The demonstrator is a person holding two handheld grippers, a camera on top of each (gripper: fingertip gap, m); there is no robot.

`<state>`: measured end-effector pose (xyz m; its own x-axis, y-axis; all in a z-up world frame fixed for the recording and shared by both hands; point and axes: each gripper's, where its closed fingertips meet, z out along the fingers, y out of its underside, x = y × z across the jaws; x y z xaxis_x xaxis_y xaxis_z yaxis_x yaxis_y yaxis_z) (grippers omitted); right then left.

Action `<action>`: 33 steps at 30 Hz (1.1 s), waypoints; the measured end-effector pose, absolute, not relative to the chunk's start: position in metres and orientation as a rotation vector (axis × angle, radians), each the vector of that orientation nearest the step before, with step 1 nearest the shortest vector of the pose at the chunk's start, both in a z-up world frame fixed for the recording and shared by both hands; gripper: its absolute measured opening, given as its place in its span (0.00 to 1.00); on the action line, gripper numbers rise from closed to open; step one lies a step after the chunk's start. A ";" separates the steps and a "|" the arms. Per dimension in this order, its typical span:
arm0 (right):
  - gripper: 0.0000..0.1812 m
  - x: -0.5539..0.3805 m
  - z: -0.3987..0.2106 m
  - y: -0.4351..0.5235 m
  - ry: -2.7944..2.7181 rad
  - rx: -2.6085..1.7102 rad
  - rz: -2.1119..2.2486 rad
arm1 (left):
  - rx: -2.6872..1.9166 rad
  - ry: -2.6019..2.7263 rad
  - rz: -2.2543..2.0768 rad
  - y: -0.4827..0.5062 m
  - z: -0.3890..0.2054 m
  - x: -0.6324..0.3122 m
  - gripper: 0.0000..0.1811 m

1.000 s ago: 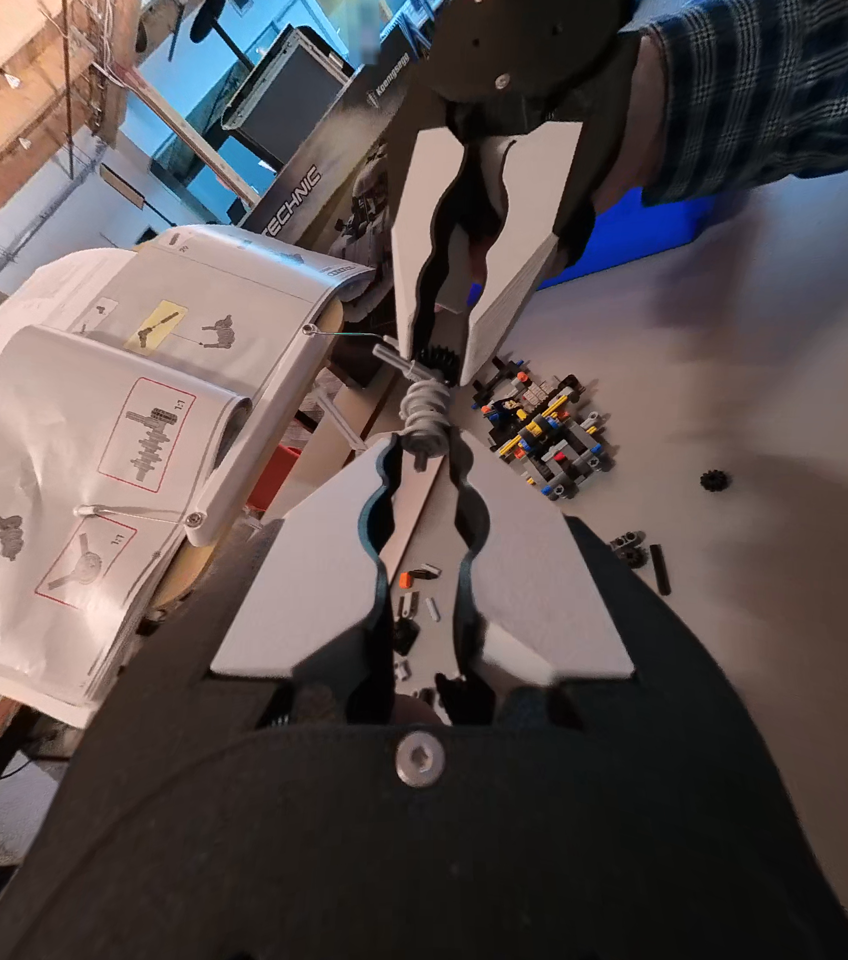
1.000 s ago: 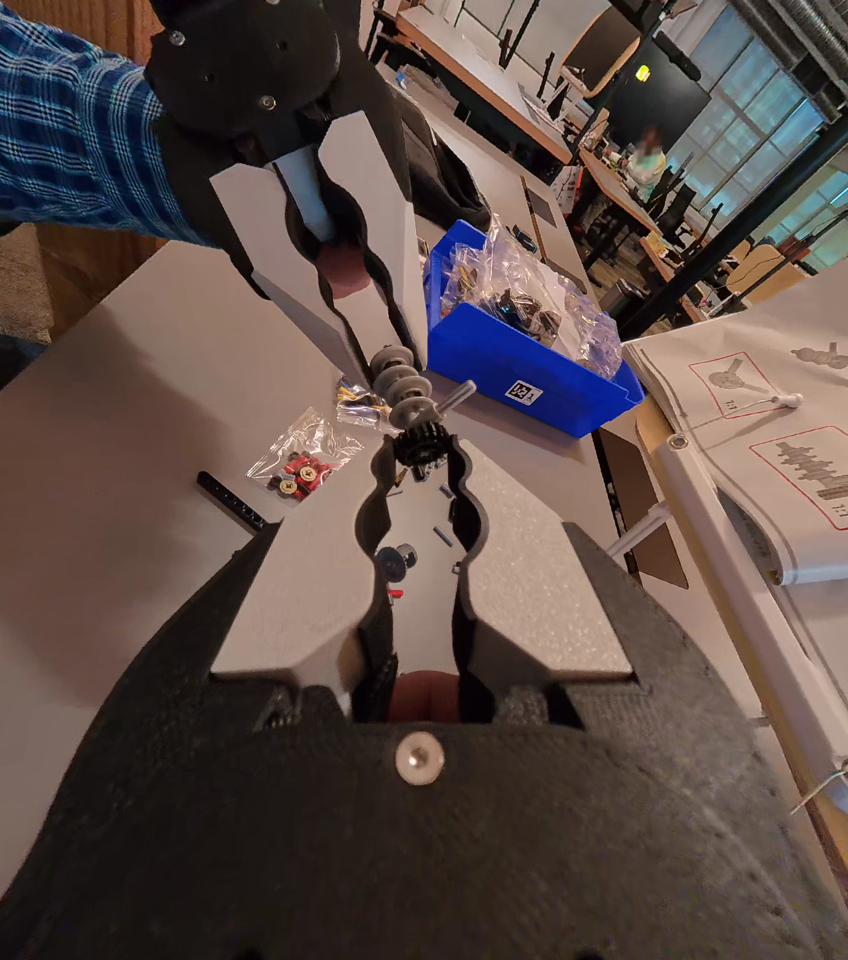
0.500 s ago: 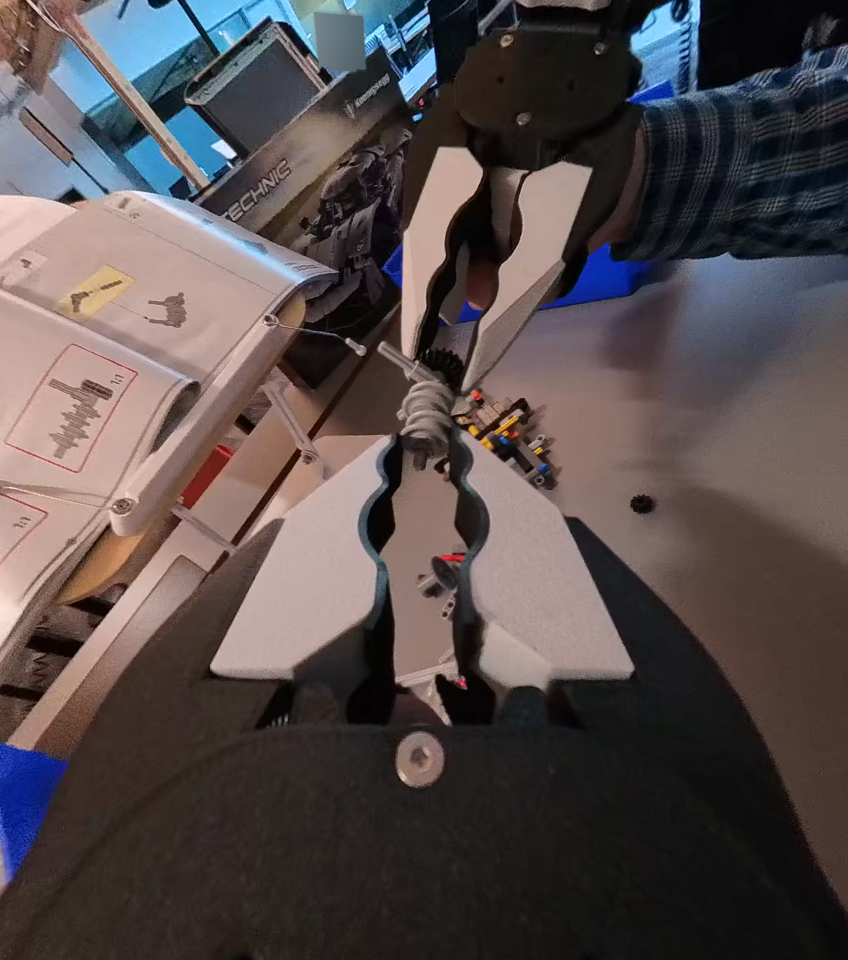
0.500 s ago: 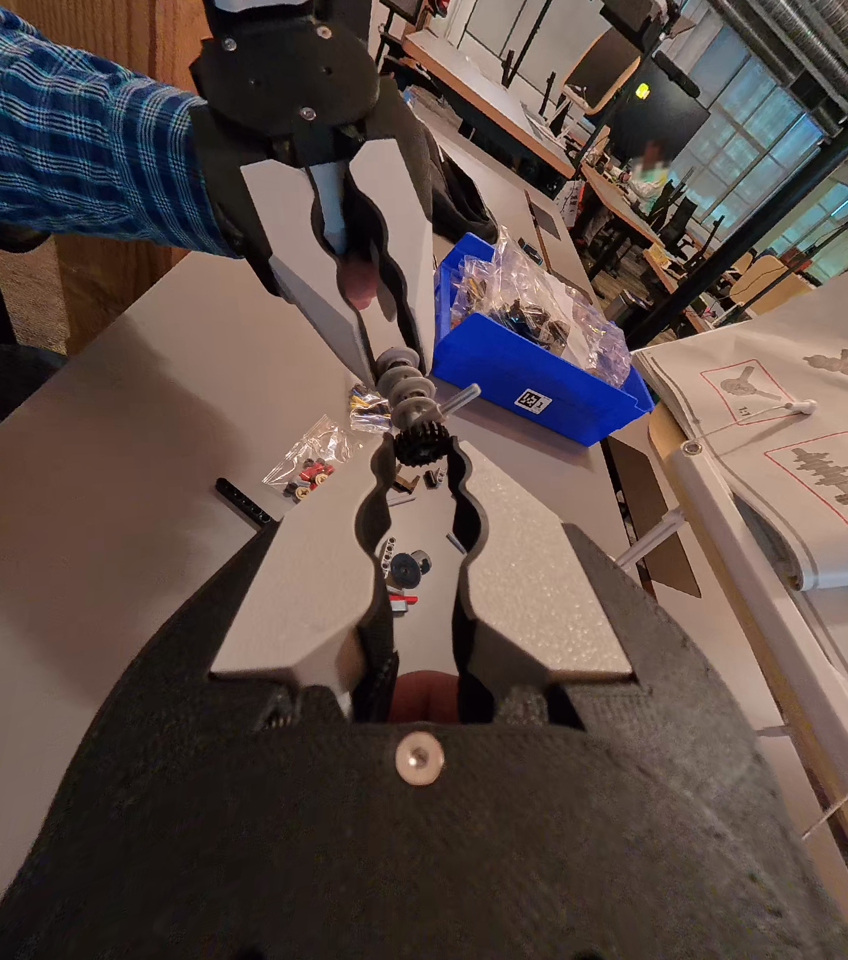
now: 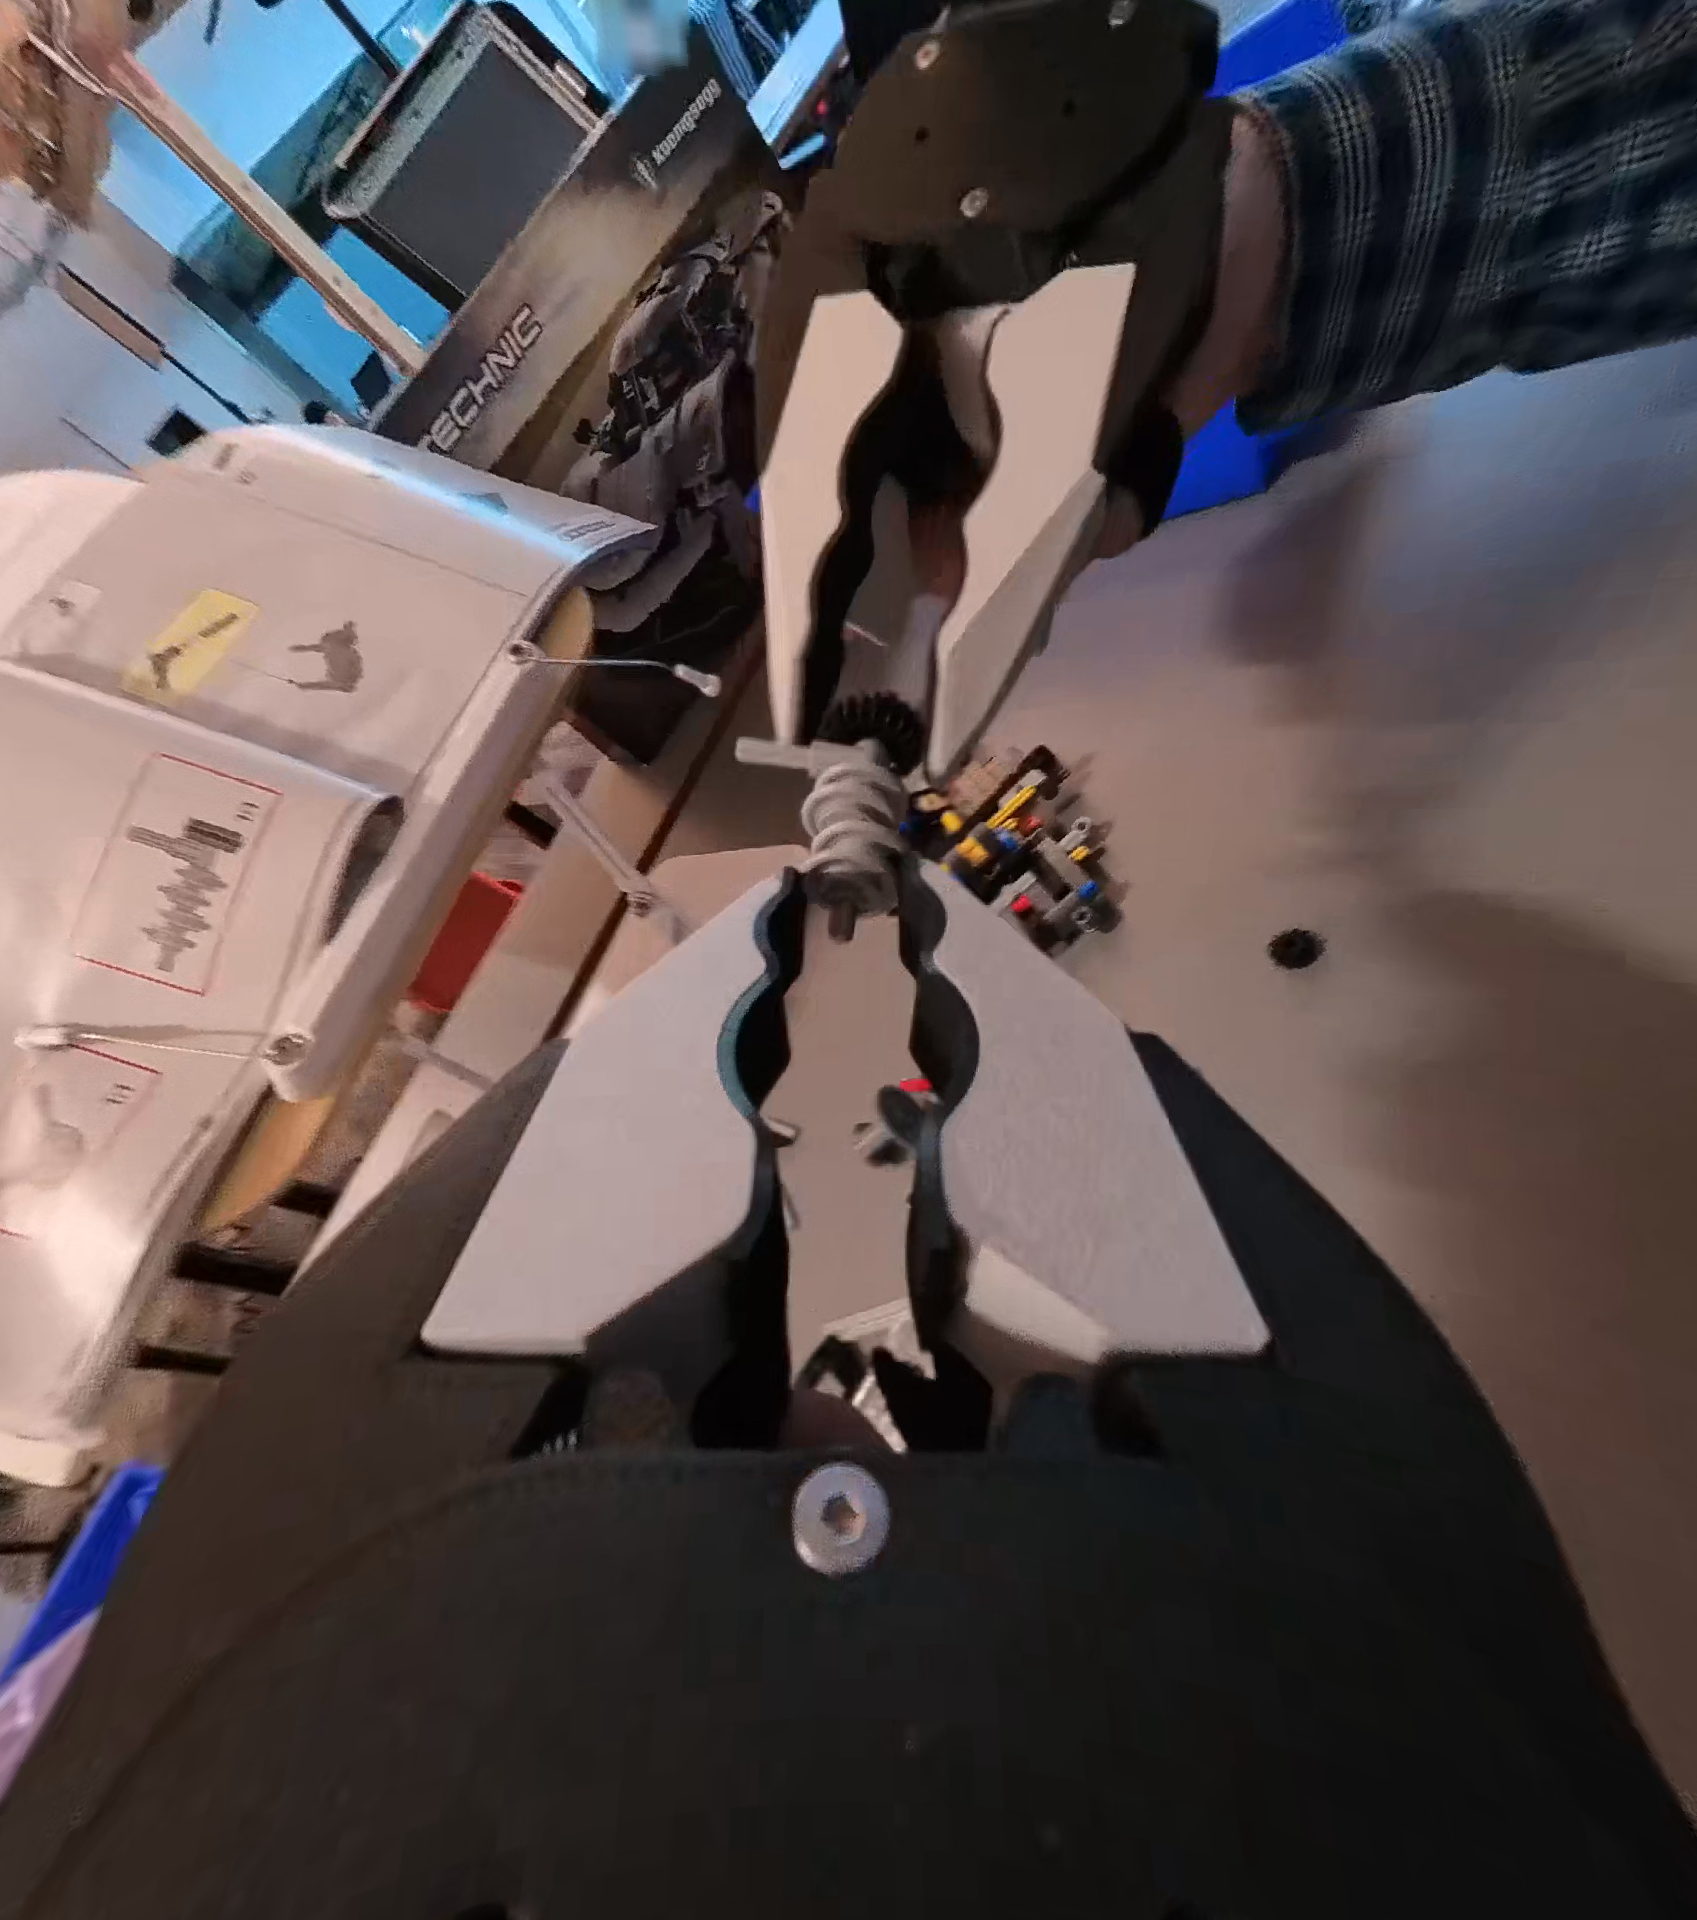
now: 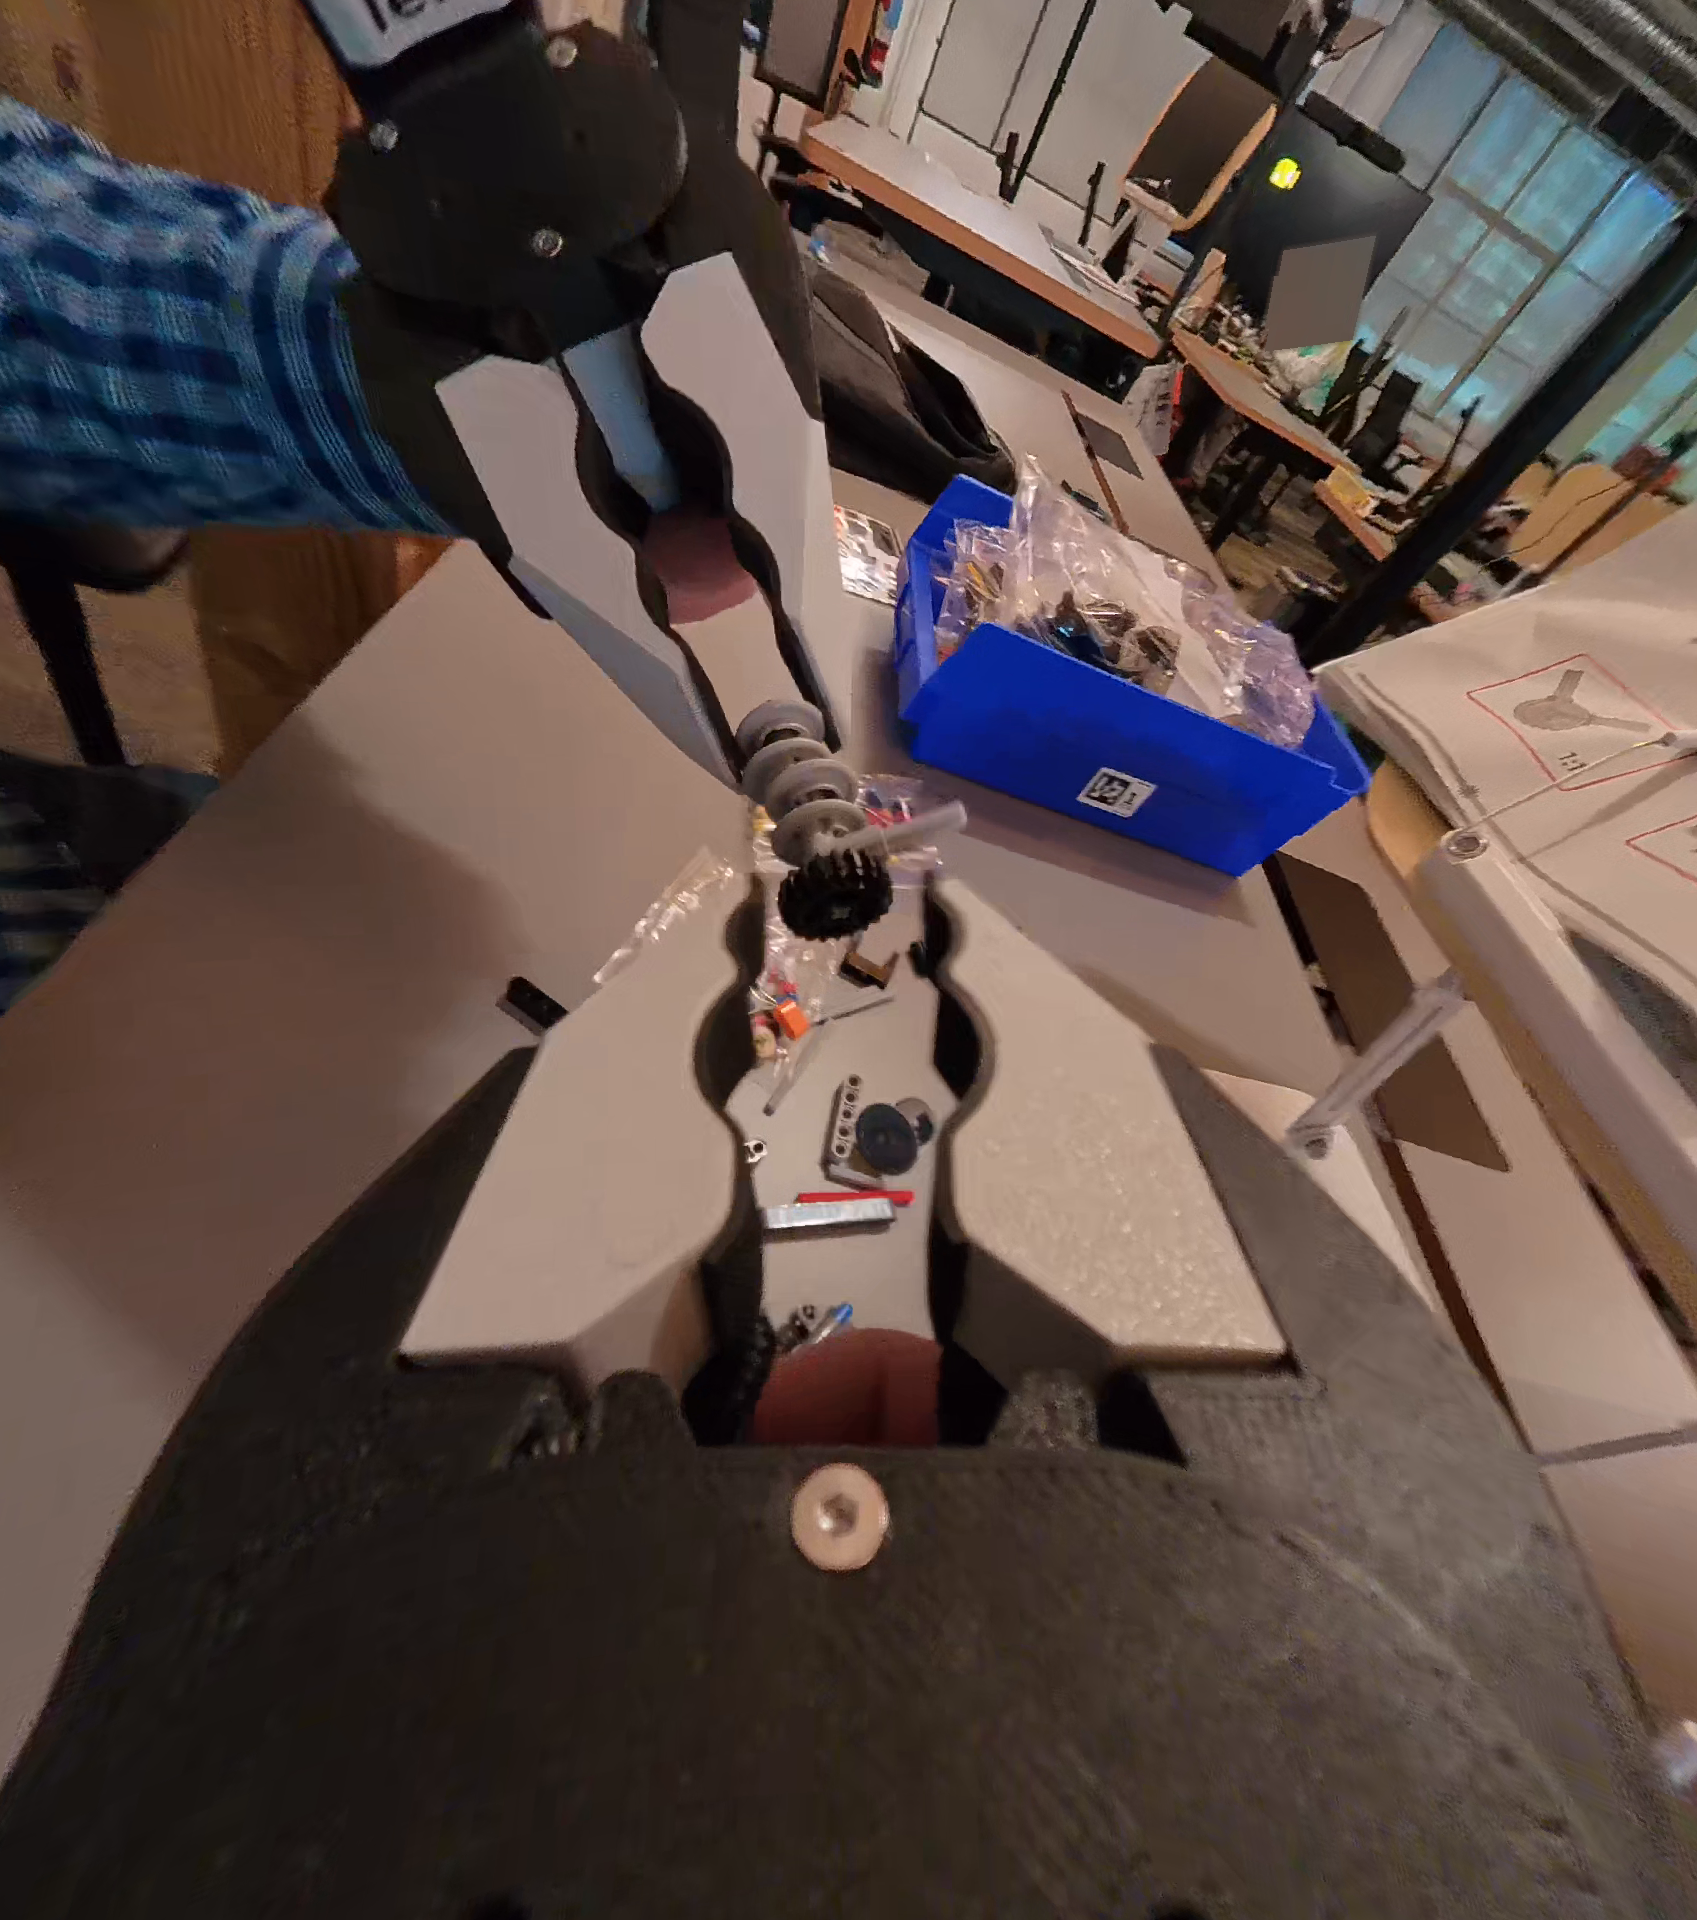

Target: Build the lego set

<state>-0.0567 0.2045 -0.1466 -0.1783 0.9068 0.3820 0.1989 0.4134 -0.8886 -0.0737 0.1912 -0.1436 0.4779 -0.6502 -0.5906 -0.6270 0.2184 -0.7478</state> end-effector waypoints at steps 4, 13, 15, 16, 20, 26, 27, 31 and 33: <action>0.29 -0.051 -0.152 0.205 -1.687 -0.890 0.507 | -1.530 1.170 -0.024 0.193 -0.156 -0.074 0.09; 0.10 -0.067 -0.179 0.198 -1.768 -0.807 0.113 | -1.614 1.208 0.019 0.193 -0.173 -0.060 0.09; 0.10 -0.068 -0.183 0.198 -1.773 -0.815 0.112 | -1.628 1.210 0.030 0.192 -0.177 -0.062 0.09; 0.10 -0.069 -0.185 0.198 -1.773 -0.804 0.095 | -1.639 1.211 0.032 0.191 -0.178 -0.062 0.08; 0.08 -0.068 -0.199 0.197 -1.826 -0.805 0.055 | -1.671 1.242 0.036 0.190 -0.191 -0.062 0.08; 0.08 -0.066 -0.213 0.195 -1.865 -0.830 0.066 | -1.684 1.284 0.035 0.187 -0.204 -0.061 0.08; 0.08 -0.066 -0.214 0.195 -1.866 -0.835 0.073 | -1.681 1.284 0.026 0.187 -0.205 -0.061 0.08; 0.08 -0.065 -0.219 0.193 -1.882 -0.850 0.092 | -1.697 1.260 -0.027 0.185 -0.209 -0.060 0.08; 0.08 -0.065 -0.223 0.192 -1.891 -0.885 0.146 | -1.721 1.245 -0.080 0.184 -0.212 -0.059 0.08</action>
<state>-0.0652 0.1920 -0.2227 -0.2307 0.6329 0.7390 0.5119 0.7249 -0.4610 -0.0595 0.1843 -0.2119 0.4737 -0.7562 -0.4515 -0.6920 -0.0025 -0.7219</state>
